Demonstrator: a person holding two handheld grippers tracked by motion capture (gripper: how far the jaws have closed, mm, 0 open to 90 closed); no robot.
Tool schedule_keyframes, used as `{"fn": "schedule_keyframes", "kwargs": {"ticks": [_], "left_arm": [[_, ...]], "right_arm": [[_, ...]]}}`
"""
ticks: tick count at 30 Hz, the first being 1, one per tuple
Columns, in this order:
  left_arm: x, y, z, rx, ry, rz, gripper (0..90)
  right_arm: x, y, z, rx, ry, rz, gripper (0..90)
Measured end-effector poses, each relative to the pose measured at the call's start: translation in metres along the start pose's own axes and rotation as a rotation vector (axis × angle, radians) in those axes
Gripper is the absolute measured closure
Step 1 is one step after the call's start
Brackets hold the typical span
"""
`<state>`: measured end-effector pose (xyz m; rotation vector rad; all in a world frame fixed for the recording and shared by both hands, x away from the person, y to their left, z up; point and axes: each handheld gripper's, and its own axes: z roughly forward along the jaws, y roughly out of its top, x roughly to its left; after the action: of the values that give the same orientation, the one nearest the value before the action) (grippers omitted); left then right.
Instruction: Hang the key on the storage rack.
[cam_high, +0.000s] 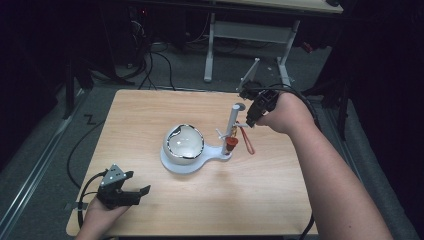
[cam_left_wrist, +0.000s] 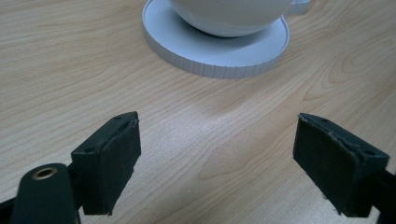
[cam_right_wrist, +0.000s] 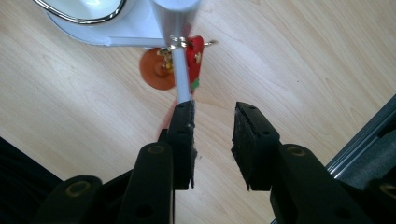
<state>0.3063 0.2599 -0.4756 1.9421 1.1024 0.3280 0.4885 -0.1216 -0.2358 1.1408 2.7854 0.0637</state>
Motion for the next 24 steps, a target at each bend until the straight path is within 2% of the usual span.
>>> {"fn": "schedule_keyframes", "kwargs": {"ticks": [2, 8, 12, 17, 24], "left_arm": [[0.0, 0.0, 0.0, -0.001, -0.001, 0.0, 15.9], [-0.001, 0.001, 0.002, 0.001, -0.009, 0.007, 15.9], [-0.005, 0.001, 0.004, 0.013, -0.01, 0.017, 16.0], [-0.006, 0.002, 0.003, 0.011, -0.007, 0.026, 16.0], [-0.003, 0.001, 0.002, 0.004, -0.005, 0.008, 16.0]], "right_arm": [[-0.001, -0.002, -0.002, -0.006, -0.014, 0.007, 66.9], [-0.006, -0.017, 0.0, -0.073, -0.046, 0.042, 61.6], [-0.012, -0.035, 0.01, -0.096, -0.047, 0.082, 58.7], [-0.02, -0.05, 0.017, -0.099, -0.049, 0.12, 56.3], [-0.022, -0.071, 0.026, -0.12, -0.042, 0.15, 53.4]]}}
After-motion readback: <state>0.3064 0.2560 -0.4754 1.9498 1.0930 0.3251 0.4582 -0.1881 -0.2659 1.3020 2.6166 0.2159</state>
